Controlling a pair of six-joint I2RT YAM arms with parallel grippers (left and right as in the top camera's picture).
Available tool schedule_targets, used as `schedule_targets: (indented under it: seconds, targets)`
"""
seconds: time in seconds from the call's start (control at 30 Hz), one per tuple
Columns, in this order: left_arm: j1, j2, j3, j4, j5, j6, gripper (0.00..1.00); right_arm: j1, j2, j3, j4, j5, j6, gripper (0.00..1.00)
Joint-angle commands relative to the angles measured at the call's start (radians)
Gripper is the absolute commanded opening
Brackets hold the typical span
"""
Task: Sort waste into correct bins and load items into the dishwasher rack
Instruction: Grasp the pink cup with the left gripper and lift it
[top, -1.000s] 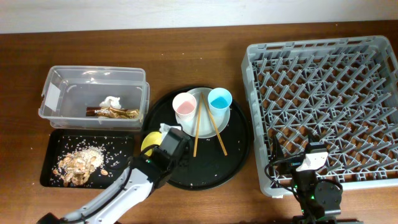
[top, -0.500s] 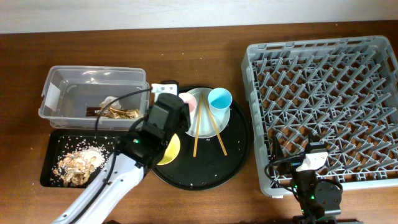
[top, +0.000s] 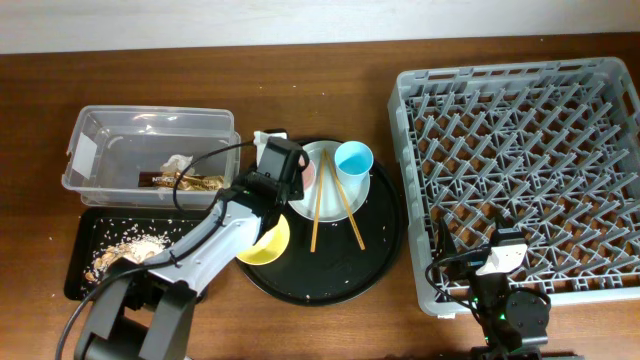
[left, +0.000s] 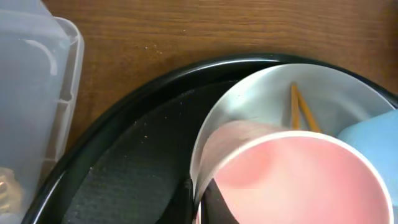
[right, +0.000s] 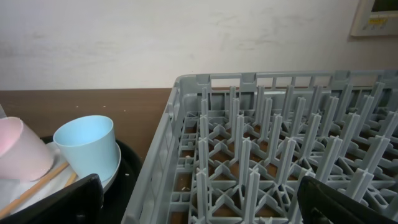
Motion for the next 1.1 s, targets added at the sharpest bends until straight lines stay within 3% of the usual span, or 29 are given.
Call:
schedule_targets:
  seconds: [0.0,0.1,0.23,0.33,0.4,0.47,0.53,0.6,0.67,0.73,0.77,0.8,0.93,1.07]
  targets:
    - [0.003,0.002,0.016,-0.014,0.013,0.005,0.00,-0.006,-0.005,-0.005,-0.003,-0.005,0.004,0.98]
    - [0.006,-0.119,0.126,-0.169,0.115,0.005,0.00,-0.006,-0.005,-0.005,-0.003,-0.005,0.004,0.98]
    - [0.044,-0.338,0.423,-0.544,0.346,0.020,0.00,-0.006,-0.005,-0.005,-0.003,-0.005,0.004,0.98]
    - [0.226,-0.386,0.480,-0.624,0.834,0.068,0.00,-0.006,-0.005,-0.005,0.038,0.055,0.004,0.98]
    - [0.412,-0.356,0.480,-0.615,1.213,0.085,0.00,-0.006,-0.005,-0.005,0.049,-0.035,0.004,0.98]
    - [0.482,-0.305,0.480,-0.597,1.427,0.130,0.00,-0.006,-0.005,-0.005,0.052,-0.129,0.005,0.98]
    - [0.496,-0.235,0.480,-0.597,1.444,0.160,0.00,-0.006,-0.003,0.057,0.032,-0.290,0.128,0.98]
    - [0.494,-0.167,0.479,-0.598,1.445,0.185,0.00,-0.006,0.061,0.340,-0.173,-0.389,0.174,0.98]
    - [0.494,-0.154,0.479,-0.598,1.454,0.186,0.00,-0.006,0.309,0.726,-0.476,-0.514,0.173,0.98]
    - [0.483,-0.154,0.479,-0.597,1.506,0.193,0.00,-0.006,0.567,0.974,-0.619,-0.713,0.173,0.98]
    - [0.473,-0.154,0.479,-0.597,1.521,0.193,0.00,-0.006,0.641,1.023,-0.620,-0.797,0.173,0.98]
    - [0.438,-0.154,0.479,-0.596,1.564,0.194,0.00,-0.006,0.755,1.049,-0.521,-0.980,0.162,0.99]
    - [0.328,-0.154,0.479,-0.517,1.657,0.204,0.00,-0.006,0.991,1.049,-0.312,-1.344,0.158,0.98]
    - [0.265,-0.154,0.479,-0.453,1.656,0.203,0.00,-0.006,1.136,1.049,-0.261,-1.479,0.097,0.98]
